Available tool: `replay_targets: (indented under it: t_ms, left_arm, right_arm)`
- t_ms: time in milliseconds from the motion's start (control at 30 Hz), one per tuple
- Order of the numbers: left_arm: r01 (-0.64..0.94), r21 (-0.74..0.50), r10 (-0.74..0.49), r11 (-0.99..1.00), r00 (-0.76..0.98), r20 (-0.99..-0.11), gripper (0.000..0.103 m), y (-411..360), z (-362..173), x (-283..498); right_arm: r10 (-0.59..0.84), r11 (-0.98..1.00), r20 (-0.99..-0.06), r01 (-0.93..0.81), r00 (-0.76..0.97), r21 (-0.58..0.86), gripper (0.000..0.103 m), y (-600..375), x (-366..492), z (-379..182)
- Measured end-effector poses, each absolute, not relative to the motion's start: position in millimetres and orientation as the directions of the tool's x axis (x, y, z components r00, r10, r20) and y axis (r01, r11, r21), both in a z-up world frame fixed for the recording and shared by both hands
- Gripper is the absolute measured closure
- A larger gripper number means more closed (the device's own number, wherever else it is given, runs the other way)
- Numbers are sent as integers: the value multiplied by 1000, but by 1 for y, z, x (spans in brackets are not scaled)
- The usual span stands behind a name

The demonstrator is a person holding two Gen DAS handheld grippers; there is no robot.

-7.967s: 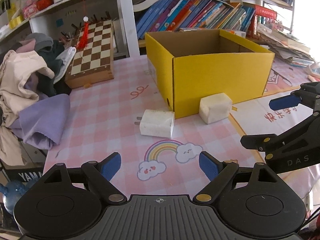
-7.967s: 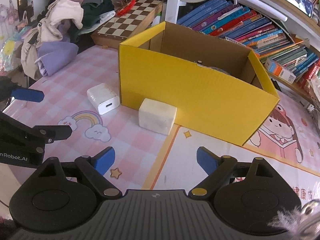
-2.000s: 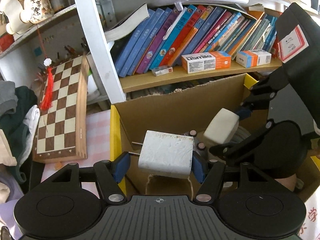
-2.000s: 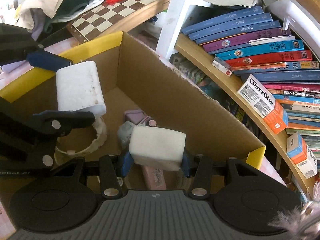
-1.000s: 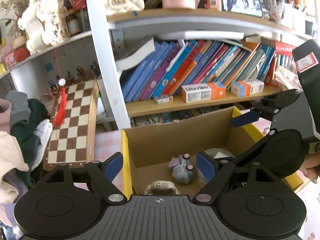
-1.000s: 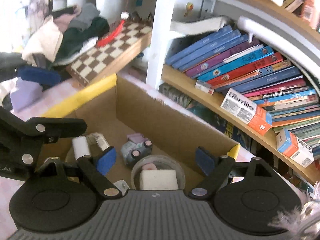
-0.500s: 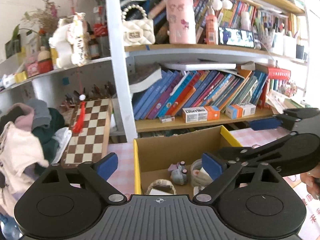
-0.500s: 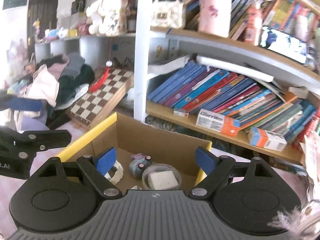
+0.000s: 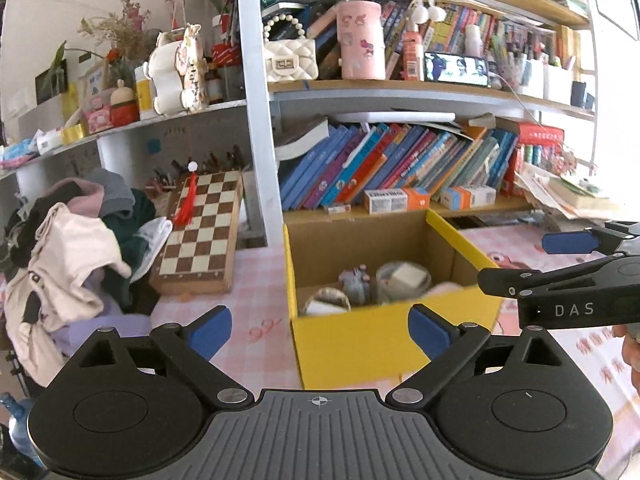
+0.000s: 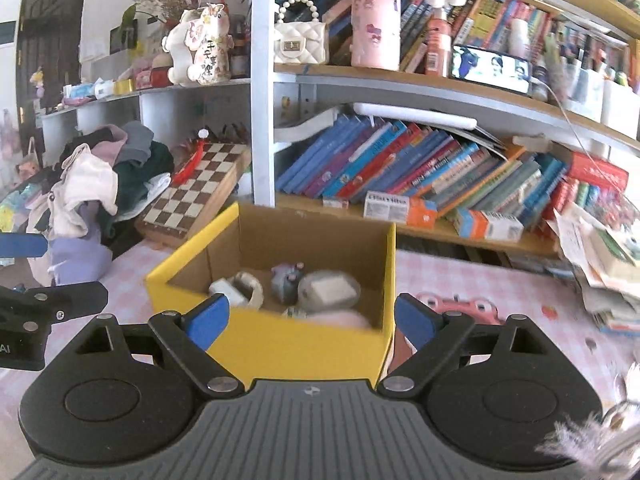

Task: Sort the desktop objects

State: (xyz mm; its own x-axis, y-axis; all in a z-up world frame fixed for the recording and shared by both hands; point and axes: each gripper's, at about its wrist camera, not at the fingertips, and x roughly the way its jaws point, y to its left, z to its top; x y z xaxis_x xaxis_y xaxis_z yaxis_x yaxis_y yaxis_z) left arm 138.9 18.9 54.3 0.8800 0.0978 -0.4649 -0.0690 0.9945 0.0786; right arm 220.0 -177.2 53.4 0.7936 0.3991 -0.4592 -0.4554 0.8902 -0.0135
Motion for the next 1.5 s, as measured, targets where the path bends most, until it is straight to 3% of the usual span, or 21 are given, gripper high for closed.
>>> replay_targets:
  t_ms: [700, 1500]
  left_arm:
    - [-39, 125, 101, 991, 836, -540, 3, -9, 16, 47]
    - [-78, 113, 130, 991, 798, -589, 2, -7, 0, 16]
  right_arm:
    - [249, 945, -562, -326, 789, -39, 3, -195, 82, 5]
    - [208, 954, -591, -295, 779, -53, 0, -193, 53, -2]
